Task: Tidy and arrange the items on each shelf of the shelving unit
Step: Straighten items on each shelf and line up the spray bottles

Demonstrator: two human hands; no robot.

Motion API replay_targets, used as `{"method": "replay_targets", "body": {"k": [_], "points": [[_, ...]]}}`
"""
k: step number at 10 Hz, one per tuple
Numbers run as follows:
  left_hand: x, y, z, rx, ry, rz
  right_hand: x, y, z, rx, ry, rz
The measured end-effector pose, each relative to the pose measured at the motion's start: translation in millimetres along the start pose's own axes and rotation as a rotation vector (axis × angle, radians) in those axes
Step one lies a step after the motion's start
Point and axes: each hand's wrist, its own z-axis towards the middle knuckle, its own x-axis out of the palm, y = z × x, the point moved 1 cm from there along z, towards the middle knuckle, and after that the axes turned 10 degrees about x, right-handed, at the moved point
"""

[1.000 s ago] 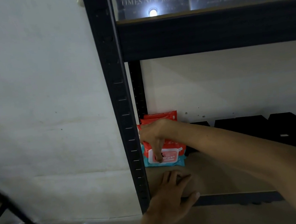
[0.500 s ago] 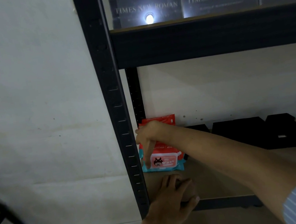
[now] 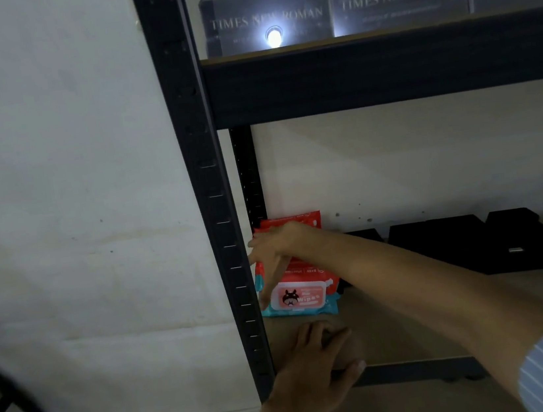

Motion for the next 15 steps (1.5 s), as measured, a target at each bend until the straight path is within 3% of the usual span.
{"method": "replay_targets", "body": {"k": [1, 2, 3, 4, 6, 8, 13, 14, 15], "points": [[3.3, -0.2, 0.2, 0.001, -0.006, 0.009, -6.0, 1.6, -60.6, -0.111, -0.052, -0.039], [4.8, -2.7, 3.4, 0.009, 0.006, 0.036, -5.6, -7.6, -94.5, -0.146, -0.137, -0.253], [5.2, -4.0, 6.4, 0.030, -0.032, 0.065, -7.3, -33.5, -121.5, -0.151, -0.333, -0.083], [1.9, -7.3, 11.4, 0.046, -0.032, 0.080, -11.9, -73.8, -145.9, -0.029, -0.437, -0.037], [0.2, -29.7, 35.5, 0.094, 0.029, 0.012, -17.5, -152.2, -173.6, 0.384, -0.251, -0.443], [3.3, -56.0, 66.5, 0.059, 0.090, -0.052, -5.6, -180.4, -175.0, 0.325, -0.161, -0.272], [6.2, -63.6, 75.3, -0.006, 0.188, -0.005, -25.7, -188.1, -149.7, 0.303, -0.154, -0.263], [3.2, -66.3, 76.8, -0.026, 0.220, -0.034, -26.1, -192.5, -154.9, 0.262, -0.178, -0.201], [8.6, -72.5, 82.8, -0.040, 0.214, -0.045, -31.5, -203.8, -180.0, 0.203, -0.349, -0.183]]}}
